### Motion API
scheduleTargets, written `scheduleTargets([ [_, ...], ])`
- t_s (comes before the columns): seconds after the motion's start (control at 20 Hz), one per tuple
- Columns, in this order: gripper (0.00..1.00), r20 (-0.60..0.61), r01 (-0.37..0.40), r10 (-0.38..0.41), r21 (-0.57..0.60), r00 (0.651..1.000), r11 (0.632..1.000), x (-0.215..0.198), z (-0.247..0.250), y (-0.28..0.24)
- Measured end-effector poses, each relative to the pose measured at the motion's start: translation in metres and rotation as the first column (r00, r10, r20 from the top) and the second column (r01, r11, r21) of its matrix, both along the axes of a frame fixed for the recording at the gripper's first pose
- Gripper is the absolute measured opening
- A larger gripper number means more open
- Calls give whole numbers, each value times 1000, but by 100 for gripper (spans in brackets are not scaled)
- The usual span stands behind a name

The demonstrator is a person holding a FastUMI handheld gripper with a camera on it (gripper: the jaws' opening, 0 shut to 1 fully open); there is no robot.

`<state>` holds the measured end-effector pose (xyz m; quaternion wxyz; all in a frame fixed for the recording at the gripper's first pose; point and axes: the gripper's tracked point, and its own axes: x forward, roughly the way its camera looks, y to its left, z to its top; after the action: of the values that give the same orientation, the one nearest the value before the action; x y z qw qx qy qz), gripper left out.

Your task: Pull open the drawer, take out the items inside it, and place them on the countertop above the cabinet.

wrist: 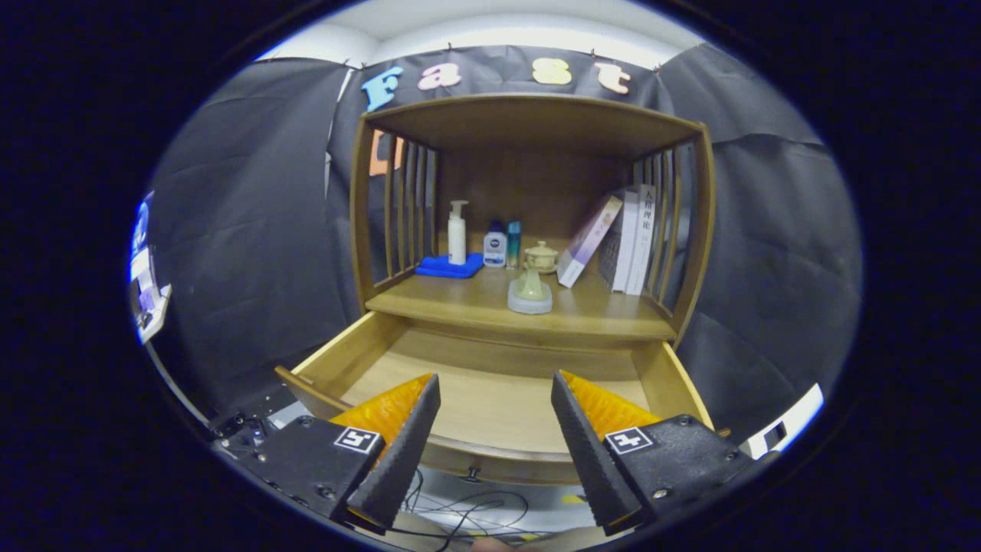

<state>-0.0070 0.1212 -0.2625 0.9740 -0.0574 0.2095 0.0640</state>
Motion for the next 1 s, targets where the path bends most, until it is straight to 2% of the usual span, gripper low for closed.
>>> scheduleTargets([
  [0.25, 92, 84, 25, -30, 54, 996, 998, -32, -23, 7],
  [0.4, 94, 109, 43, -47, 40, 993, 998, -40, -38, 2],
  [0.6, 94, 67, 85, -85, 6, 994, 996, -50, -91, -11],
  [0.7, 94, 29, 65, -65, 11, 997, 998, -55, -116, -9],
  [0.75, 95, 33, 52, -52, 11, 998, 999, -52, -123, -6],
  [1.0, 95, 26, 118, -118, -19, 993, 993, -38, -144, -14],
])
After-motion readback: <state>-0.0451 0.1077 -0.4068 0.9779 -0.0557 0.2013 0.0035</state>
